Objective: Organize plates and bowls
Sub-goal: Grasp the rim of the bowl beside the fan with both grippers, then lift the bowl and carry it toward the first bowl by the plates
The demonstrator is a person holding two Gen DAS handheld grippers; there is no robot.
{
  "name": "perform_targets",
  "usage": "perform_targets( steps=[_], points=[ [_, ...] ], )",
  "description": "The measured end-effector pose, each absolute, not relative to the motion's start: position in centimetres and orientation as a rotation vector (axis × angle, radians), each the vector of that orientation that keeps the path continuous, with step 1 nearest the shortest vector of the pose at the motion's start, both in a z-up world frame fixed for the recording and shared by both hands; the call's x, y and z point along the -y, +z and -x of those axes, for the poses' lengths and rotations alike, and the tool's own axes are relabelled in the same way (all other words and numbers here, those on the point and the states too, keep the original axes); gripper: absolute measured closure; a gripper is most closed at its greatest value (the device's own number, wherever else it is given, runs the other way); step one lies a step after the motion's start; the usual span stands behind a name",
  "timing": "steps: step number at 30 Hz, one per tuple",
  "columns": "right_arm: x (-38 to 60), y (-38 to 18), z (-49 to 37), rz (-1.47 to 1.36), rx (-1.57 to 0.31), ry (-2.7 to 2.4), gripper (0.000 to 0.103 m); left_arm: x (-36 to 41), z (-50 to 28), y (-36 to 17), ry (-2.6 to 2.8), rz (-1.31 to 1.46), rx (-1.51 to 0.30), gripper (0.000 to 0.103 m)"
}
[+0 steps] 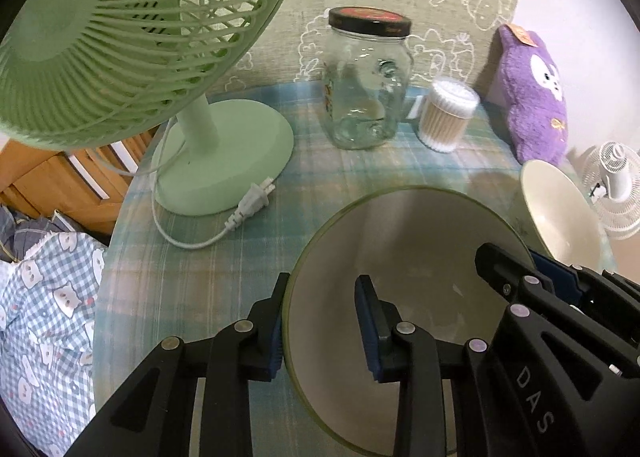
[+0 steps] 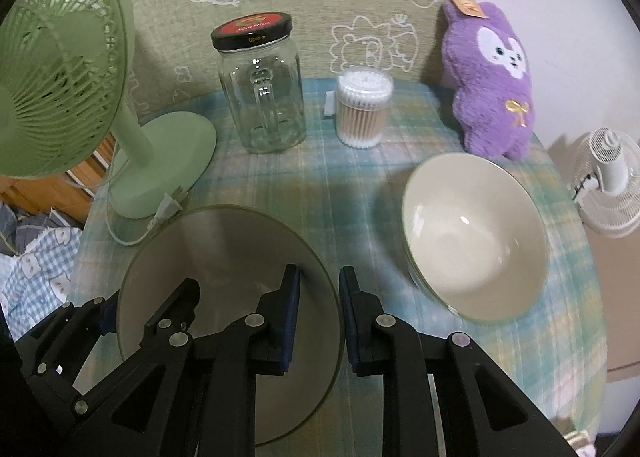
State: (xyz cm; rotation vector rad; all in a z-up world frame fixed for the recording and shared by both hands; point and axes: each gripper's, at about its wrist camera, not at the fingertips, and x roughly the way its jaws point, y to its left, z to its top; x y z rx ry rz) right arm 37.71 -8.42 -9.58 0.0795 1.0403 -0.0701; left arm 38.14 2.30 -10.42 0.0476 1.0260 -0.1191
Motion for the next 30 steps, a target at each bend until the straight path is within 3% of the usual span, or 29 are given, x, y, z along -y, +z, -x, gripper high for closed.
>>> perform_targets(
  steps=[19, 30],
  points=[
    [10.5, -9.1, -26.2, -0.133, -1.112, -0.080, 0.079, 0.5, -27.2, -9.9, -0.095, -0.029, -1.095, 0.073],
    [12.5, -6.2, -21.4, -0.132, -1.073, -0.050, 0.080, 2.4, -22.6, -7.2, -0.067, -0.021, -1.056, 0.073]
  ],
)
